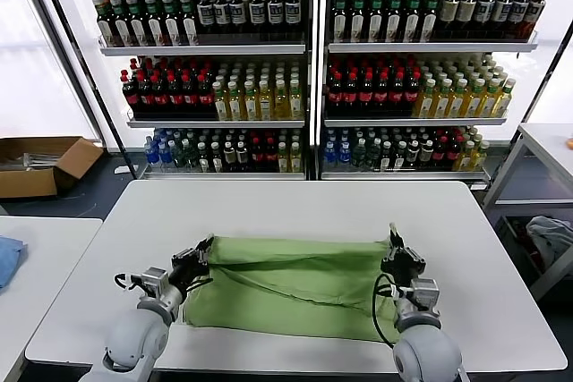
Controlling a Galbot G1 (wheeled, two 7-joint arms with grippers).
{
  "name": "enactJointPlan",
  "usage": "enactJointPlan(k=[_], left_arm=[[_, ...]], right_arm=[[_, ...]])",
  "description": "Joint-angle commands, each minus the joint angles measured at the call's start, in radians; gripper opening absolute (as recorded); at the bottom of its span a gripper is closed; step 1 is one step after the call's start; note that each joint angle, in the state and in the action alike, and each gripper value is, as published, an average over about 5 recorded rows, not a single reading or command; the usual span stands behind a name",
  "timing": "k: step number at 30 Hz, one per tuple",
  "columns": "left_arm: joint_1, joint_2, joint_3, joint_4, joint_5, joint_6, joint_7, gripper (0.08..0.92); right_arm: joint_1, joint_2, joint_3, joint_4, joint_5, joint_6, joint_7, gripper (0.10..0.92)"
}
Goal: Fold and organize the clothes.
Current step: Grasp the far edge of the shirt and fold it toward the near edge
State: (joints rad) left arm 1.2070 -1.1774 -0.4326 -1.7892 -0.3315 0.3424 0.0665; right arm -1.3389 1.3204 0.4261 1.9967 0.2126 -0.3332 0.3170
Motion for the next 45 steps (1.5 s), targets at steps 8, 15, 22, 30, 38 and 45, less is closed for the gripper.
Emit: enactJointPlan(k=[8,15,22,30,38,45], left_arm=[[0.117,-0.026,0.014,-0.020,0.112,-0.021,0.027,0.089],[0.118,-0.031,0.011,-0.011,0.175,-0.021,0.029,0.089],[0.137,-0.037,0.002,-0.044,0.218,-0.013,0.022,0.095],[0.117,-0.063,0.007,-0.123,0.223,-0.038,-0.005,0.295],[0.146,-0.104,-0.019,-0.217,0.229,-0.030,-0.062,0.529],[0.199,-0.155,-0.088,-0.189,0.214,0.029,-0.122,0.728]], right_arm=[[-0.191,-0.002,0.003,0.031,-0.044,0.024,0.018,0.106],[-0.181,0.013,-0.014,-0.042,-0.068,0.032,0.030,0.106],[-0.165,0.023,-0.034,-0.087,-0.114,0.031,0.043,0.106],[-0.193,0.020,-0.029,-0.009,-0.115,0.064,0.048,0.235],[-0.214,-0.012,0.068,0.208,-0.040,0.078,0.037,0.469],[-0.223,-0.021,0.096,0.306,-0.007,0.066,0.045,0.669]])
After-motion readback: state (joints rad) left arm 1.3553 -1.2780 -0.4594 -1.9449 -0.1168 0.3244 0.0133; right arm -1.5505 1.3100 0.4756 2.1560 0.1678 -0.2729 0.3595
